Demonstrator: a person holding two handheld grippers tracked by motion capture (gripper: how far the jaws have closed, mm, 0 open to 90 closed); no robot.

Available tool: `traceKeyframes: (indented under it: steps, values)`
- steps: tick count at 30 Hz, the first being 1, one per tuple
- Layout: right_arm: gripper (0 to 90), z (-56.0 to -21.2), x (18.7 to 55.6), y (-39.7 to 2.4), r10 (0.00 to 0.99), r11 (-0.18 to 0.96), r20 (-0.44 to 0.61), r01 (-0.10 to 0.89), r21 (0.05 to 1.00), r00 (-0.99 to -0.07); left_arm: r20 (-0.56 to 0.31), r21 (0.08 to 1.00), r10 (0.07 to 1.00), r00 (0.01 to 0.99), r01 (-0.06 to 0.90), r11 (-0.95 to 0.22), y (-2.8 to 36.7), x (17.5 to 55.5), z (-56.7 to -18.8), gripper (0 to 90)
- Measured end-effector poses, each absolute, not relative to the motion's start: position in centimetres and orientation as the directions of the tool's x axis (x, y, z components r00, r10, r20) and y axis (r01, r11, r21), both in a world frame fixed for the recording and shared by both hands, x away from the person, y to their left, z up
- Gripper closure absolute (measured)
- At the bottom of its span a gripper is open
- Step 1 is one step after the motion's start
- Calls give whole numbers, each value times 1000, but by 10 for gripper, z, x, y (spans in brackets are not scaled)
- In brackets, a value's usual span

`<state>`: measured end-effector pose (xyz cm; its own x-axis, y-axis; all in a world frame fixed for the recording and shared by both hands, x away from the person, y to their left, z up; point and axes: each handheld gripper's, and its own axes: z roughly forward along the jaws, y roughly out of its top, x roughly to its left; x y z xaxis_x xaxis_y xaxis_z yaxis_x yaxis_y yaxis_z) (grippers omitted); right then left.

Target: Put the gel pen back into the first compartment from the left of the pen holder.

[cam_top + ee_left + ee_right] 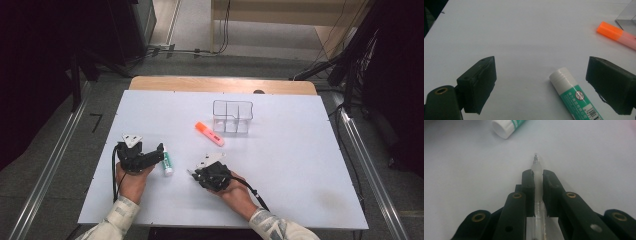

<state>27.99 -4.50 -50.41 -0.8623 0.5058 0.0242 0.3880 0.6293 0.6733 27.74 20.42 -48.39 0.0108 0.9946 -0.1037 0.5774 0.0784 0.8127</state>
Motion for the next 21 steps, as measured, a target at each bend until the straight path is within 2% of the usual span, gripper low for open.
traceKeyframes:
  steps: [21]
  values:
    - [786, -472, 312, -78, 616, 504, 36, 429, 750, -787, -99, 811, 995, 9, 581, 75, 204, 278, -485, 97]
